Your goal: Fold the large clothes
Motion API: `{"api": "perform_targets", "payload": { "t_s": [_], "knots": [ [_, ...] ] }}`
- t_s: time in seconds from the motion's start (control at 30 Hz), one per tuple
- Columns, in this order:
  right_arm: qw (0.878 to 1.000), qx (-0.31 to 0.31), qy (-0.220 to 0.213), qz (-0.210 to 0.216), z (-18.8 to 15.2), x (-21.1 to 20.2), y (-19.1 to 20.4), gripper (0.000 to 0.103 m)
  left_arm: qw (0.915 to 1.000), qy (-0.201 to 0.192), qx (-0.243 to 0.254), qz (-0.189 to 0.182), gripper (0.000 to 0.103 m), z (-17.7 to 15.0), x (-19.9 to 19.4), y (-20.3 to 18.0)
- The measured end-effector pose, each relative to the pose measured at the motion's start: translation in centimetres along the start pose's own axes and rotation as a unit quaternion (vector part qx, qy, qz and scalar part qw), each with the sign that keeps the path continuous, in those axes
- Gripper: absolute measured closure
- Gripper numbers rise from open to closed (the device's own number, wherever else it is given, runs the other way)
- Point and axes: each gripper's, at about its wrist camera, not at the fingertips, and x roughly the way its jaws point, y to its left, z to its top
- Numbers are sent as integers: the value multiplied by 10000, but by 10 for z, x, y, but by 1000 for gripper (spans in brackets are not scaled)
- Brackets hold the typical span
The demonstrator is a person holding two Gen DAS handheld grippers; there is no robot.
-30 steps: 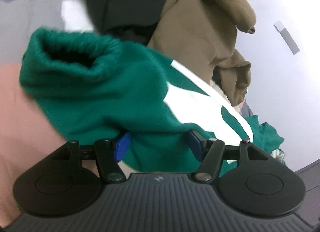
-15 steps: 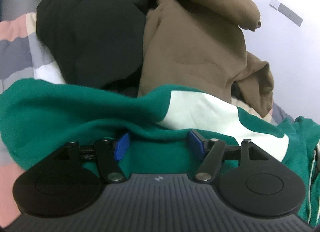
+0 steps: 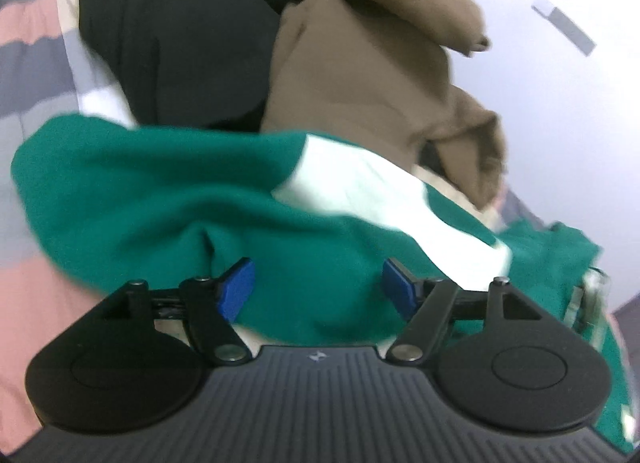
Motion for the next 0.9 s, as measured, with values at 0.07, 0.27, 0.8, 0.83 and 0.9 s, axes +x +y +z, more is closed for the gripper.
{"api": "perform_targets", "payload": {
  "t_s": [0.07, 0.27, 0.8, 0.83, 0.9],
  "knots": [
    [9996, 3, 39, 273, -4, -25, 7, 43, 9994, 313, -25, -123, 27, -12, -14, -2],
    [9919, -294, 633, 1061, -30, -111, 28, 43, 9913, 1030, 270, -775, 27, -59, -61, -4],
    [9032, -1120, 3641, 1978, -174, -190, 40, 30, 9616, 2119, 615, -1635, 21, -157, -112, 20],
    [9016, -1135, 3628, 2064, -178, -192, 40, 30, 9608, 2139, 607, -1654, 20, -157, -113, 22],
    [8972, -1242, 3611, 2217, -182, -195, 43, 30, 9587, 2226, 605, -1666, 20, -160, -111, 23]
  ]
}}
